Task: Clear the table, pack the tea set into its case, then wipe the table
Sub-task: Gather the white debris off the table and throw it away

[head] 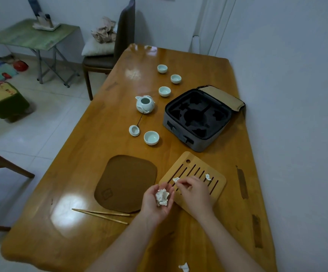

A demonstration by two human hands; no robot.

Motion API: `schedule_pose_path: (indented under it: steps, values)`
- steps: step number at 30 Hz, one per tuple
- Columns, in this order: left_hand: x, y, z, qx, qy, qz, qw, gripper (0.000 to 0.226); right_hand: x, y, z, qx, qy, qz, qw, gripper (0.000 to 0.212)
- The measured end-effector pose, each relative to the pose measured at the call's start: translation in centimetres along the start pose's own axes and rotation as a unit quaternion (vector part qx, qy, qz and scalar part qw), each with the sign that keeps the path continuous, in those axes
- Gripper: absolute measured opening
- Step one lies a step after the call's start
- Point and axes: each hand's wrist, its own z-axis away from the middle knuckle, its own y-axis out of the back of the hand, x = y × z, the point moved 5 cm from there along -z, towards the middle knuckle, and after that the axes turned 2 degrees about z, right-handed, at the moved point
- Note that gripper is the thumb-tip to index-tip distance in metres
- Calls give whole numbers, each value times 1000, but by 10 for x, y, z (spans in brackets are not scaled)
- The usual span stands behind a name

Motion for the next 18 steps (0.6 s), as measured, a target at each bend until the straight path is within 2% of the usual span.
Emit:
schedule_pose_path:
  steps: [3, 5, 10, 12, 14, 18]
  values:
    - [-2, -3, 1, -4, 1, 7, 1000, 35, -35, -15, 19, -119, 4, -34, 992, 15]
    - [-3, -6, 3, -8, 7, 11, 1000, 37, -43, -19, 22, -137, -2, -20, 990, 17]
    - [4, -12, -1, -22, 17, 19, 999, 36, -20, 4, -7, 12, -26, -34, 999, 10]
    - [8, -9, -3, -12, 9, 5, 1000, 37, 3, -3, -27, 20, -28, 49, 998, 21]
    - [12, -6, -1, -10, -1, -21, 1000, 37, 20, -20, -41, -27, -18, 150, 988, 37]
    - [20, -1, -3, -5, -25, -54, 998, 37, 28, -44, -47, -54, 26, 249, 967, 31]
